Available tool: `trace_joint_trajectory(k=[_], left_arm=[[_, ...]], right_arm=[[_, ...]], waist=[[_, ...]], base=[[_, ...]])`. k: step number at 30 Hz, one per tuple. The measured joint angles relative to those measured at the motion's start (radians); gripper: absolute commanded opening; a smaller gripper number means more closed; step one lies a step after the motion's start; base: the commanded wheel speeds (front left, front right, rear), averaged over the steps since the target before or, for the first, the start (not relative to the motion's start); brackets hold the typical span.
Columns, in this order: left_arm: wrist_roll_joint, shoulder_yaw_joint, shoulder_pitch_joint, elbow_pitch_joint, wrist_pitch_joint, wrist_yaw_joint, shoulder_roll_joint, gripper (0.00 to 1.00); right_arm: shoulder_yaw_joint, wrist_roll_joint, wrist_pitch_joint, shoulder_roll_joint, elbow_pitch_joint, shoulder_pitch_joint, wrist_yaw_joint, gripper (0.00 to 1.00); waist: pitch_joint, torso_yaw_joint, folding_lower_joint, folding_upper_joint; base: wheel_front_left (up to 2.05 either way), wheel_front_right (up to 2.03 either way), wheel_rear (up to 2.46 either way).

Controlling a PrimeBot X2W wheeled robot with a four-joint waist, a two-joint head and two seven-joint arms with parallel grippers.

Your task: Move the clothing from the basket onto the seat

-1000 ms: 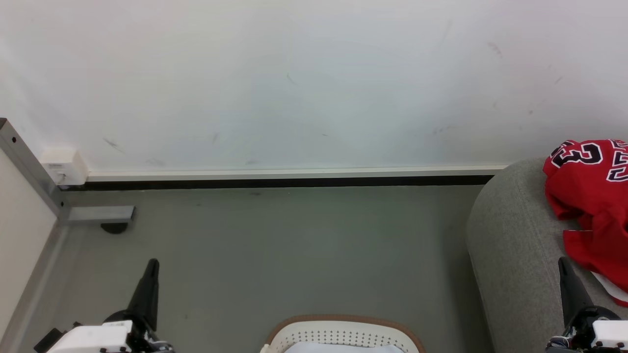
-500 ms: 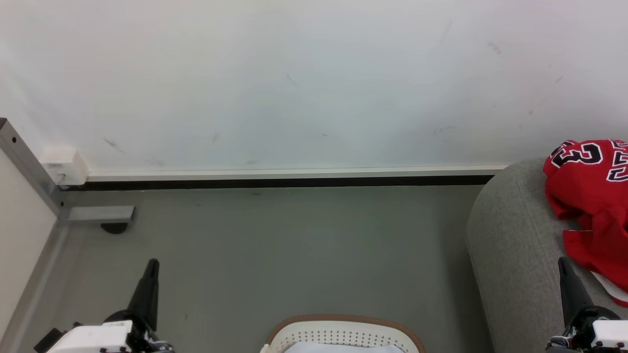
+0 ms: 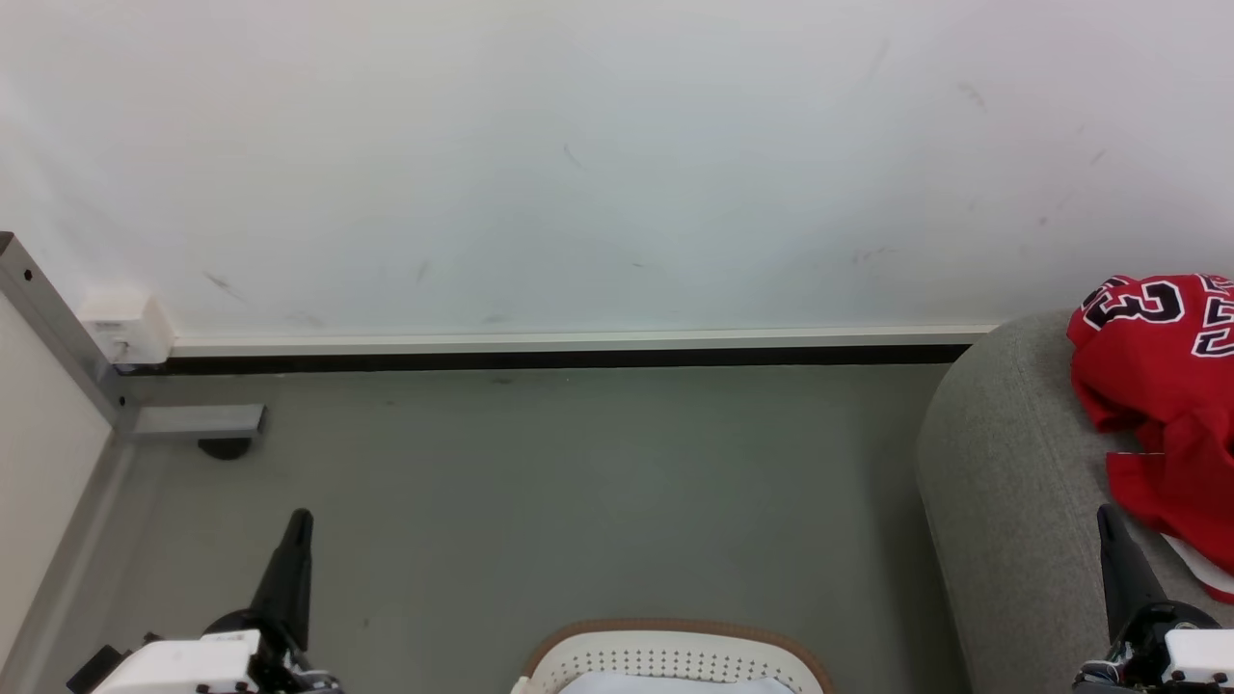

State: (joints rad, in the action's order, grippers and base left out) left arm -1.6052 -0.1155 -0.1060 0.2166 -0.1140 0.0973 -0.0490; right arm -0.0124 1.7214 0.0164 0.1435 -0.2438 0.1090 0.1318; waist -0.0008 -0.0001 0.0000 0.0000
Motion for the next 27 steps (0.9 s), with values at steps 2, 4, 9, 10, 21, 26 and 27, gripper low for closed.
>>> trace_joint_trajectory(k=[2, 4, 9, 10, 21, 26, 27], left_arm=[[0.0, 0.0, 0.0, 0.0, 0.0, 0.0, 0.0, 0.0], [0.0, 0.0, 0.0, 0.0, 0.0, 0.0, 0.0, 0.0], [0.0, 0.0, 0.0, 0.0, 0.0, 0.0, 0.0, 0.0], [0.0, 0.0, 0.0, 0.0, 0.0, 0.0, 0.0, 0.0], [0.0, 0.0, 0.0, 0.0, 0.0, 0.0, 0.0, 0.0], [0.0, 0.0, 0.0, 0.0, 0.0, 0.0, 0.0, 0.0], [0.0, 0.0, 0.0, 0.0, 0.0, 0.0, 0.0, 0.0]], right_arm=[[-0.001, 0.001, 0.0, 0.0, 0.0, 0.0, 0.0, 0.0], [-0.001, 0.001, -0.001, 0.001, 0.0, 0.0, 0.0, 0.0], [-0.002, 0.003, -0.005, 0.002, 0.0, 0.0, 0.0, 0.0], [-0.003, 0.004, -0.006, 0.002, 0.0, 0.0, 0.0, 0.0], [-0.005, 0.004, -0.006, 0.005, 0.001, 0.0, 0.0, 0.0], [-0.006, 0.005, -0.007, 0.005, 0.001, 0.0, 0.0, 0.0], [-0.007, 0.005, -0.007, 0.006, 0.001, 0.0, 0.0, 0.0]], waist=[[0.0, 0.0, 0.0, 0.0], [0.0, 0.0, 0.0, 0.0], [0.0, 0.0, 0.0, 0.0], [0.0, 0.0, 0.0, 0.0], [0.0, 0.0, 0.0, 0.0], [0.0, 0.0, 0.0, 0.0], [0.0, 0.0, 0.0, 0.0]], base=[[0.0, 0.0, 0.0], [0.0, 0.0, 0.0], [0.0, 0.0, 0.0], [0.0, 0.0, 0.0], [0.0, 0.0, 0.0], [0.0, 0.0, 0.0], [0.0, 0.0, 0.0]])
